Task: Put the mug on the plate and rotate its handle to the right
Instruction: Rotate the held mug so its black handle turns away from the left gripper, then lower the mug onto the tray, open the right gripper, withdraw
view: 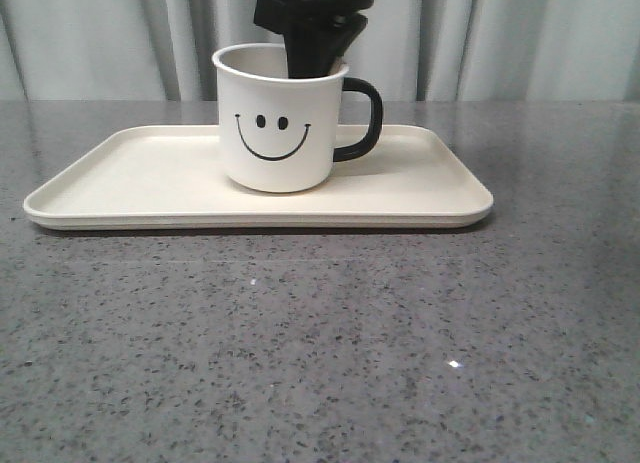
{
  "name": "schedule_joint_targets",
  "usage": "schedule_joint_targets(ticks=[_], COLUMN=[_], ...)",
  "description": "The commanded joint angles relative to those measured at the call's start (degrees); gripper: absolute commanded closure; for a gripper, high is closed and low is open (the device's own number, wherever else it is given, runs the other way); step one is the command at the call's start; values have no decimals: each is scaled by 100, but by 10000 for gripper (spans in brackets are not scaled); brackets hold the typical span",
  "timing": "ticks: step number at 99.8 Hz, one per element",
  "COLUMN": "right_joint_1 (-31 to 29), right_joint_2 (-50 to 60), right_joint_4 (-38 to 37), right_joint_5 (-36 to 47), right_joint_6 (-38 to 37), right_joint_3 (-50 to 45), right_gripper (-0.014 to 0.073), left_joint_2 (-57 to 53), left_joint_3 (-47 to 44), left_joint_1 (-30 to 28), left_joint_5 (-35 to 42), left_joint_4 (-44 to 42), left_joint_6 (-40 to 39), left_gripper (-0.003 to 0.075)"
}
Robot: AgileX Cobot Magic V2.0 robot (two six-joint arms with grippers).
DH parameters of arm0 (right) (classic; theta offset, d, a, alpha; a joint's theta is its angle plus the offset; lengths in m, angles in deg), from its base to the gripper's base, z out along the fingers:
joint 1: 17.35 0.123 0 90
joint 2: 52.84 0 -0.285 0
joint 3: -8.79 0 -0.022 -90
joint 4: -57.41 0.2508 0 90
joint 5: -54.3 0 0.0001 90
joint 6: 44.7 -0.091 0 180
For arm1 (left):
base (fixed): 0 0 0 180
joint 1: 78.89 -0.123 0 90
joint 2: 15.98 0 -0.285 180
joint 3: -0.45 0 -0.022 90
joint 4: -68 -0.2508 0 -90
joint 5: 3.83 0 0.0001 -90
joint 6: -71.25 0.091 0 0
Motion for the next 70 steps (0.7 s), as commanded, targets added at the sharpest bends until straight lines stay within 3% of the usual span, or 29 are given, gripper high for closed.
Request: schedule_joint_targets(ticks=[1,24,52,70], right_joint_1=[-24,-24,-24,-24], right_joint_2=[366,366,367,367], right_joint_4=[21,21,21,28], right_joint_5=[-334,-281,-146,-88], right_joint_6=[48,48,48,13], right_joint_3=[120,120,249,822], right_gripper=[492,400,399,399], left_joint_2=[-3,-3,-3,-3], left_joint_3=[118,118,118,118], left_joint_1=[22,22,22,22], left_joint_5=[339,339,339,339], left_joint_4=[-198,-198,-198,-198], left_joint_6=[-62,-62,-62,-62], left_gripper=[740,740,740,740])
